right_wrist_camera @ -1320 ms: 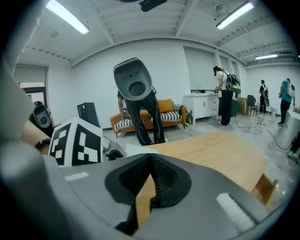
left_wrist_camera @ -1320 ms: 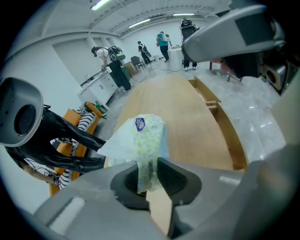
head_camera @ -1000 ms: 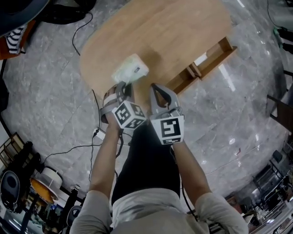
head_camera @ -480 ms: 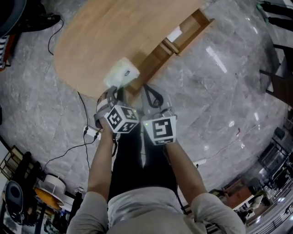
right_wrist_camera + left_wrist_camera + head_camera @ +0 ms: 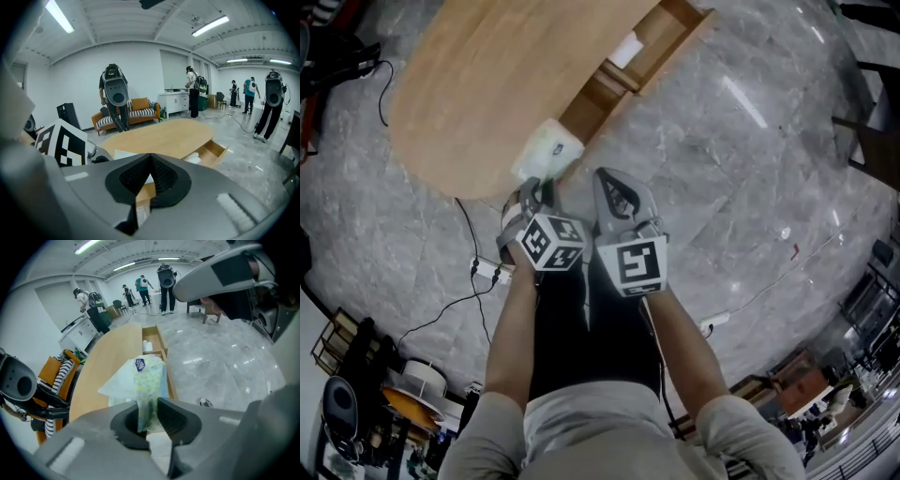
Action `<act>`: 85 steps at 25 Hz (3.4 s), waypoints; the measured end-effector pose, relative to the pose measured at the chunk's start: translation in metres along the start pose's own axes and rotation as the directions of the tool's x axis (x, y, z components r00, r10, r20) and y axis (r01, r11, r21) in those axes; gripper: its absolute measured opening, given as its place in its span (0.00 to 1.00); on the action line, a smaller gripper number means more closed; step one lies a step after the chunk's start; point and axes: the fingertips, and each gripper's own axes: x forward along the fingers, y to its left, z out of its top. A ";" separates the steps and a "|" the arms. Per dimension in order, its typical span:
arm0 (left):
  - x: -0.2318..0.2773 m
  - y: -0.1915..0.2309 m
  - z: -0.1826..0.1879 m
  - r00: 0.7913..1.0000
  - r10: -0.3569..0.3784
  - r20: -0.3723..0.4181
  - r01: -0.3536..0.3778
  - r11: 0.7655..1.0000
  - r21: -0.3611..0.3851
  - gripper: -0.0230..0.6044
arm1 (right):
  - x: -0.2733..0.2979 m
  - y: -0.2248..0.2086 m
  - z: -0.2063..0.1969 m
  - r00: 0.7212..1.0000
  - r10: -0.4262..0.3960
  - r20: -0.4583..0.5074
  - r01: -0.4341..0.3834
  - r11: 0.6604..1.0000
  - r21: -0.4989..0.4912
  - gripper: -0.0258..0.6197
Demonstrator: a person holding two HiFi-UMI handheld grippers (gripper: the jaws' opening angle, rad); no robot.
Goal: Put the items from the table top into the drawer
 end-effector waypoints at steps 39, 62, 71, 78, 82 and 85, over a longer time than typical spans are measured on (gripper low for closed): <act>0.129 -0.039 0.009 0.988 -0.125 -0.088 0.106 0.976 -0.193 0.13 | 0.047 -0.057 -0.070 0.991 0.101 -0.085 -0.101 0.995 0.004 0.05; 0.185 -0.033 0.011 0.991 -0.073 -0.110 0.058 0.989 -0.139 0.14 | 0.091 -0.073 -0.102 0.976 0.145 -0.164 -0.145 0.989 0.012 0.05; 0.187 -0.034 0.013 0.992 -0.066 -0.108 0.050 0.988 -0.144 0.14 | 0.086 -0.073 -0.101 0.976 0.147 -0.159 -0.144 0.989 0.029 0.05; 0.198 -0.035 0.014 0.993 -0.098 -0.068 0.082 0.975 -0.205 0.15 | 0.094 -0.078 -0.108 0.976 0.144 -0.161 -0.139 0.989 0.043 0.05; 0.197 -0.034 0.015 0.991 -0.121 -0.051 0.107 0.969 -0.221 0.23 | 0.095 -0.080 -0.104 0.979 0.137 -0.154 -0.132 0.990 0.045 0.05; 0.193 -0.031 0.018 0.991 -0.127 -0.034 0.115 0.964 -0.241 0.27 | 0.092 -0.082 -0.100 0.980 0.129 -0.151 -0.124 0.991 0.043 0.05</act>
